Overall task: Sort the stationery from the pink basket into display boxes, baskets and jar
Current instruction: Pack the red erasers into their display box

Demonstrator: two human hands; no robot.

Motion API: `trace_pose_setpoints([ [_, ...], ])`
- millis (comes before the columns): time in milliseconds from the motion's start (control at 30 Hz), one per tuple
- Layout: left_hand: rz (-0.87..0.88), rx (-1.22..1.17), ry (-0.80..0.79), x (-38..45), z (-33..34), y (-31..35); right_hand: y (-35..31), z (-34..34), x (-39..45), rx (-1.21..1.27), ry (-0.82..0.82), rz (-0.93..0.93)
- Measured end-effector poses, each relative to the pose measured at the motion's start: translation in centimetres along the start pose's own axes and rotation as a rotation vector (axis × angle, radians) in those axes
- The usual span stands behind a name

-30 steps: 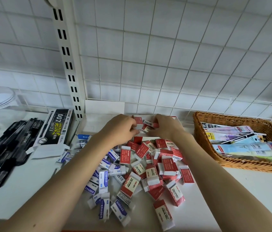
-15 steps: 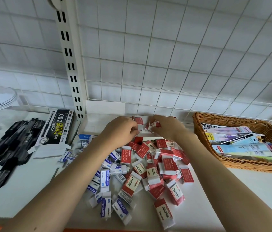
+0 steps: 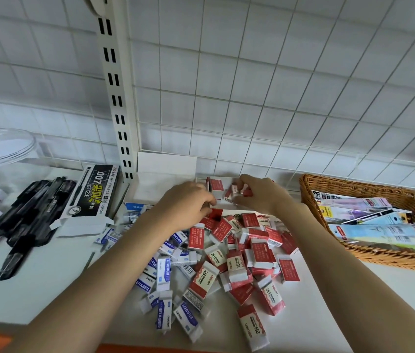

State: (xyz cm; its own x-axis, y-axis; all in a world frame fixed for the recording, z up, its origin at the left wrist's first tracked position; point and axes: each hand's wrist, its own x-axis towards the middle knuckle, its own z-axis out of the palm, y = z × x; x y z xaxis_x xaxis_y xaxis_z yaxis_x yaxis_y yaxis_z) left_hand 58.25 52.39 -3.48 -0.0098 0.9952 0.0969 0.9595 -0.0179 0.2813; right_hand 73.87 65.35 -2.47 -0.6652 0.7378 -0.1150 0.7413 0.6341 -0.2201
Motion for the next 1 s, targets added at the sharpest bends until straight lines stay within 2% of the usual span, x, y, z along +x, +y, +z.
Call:
trace_pose_setpoints([
  [133,0.007,0.009,0.004,-0.1,-0.2,0.2,-0.1,0.2,-0.1,-0.045,-0.036,-0.007],
  [300,0.012,0.016,0.012,-0.1,-0.1,0.3,-0.9,0.4,-0.2,0.068,0.014,-0.067],
  [533,0.001,0.005,0.017,-0.3,0.0,0.3,-1.7,1.0,0.3,-0.007,0.086,-0.06],
  [767,-0.006,0.001,0.003,-0.6,0.1,0.4,-0.4,0.4,-0.3,0.009,0.05,-0.163],
  [1000,-0.012,0.027,-0.018,-0.7,0.1,0.4,-1.5,0.2,-0.6,0.007,0.018,-0.133],
])
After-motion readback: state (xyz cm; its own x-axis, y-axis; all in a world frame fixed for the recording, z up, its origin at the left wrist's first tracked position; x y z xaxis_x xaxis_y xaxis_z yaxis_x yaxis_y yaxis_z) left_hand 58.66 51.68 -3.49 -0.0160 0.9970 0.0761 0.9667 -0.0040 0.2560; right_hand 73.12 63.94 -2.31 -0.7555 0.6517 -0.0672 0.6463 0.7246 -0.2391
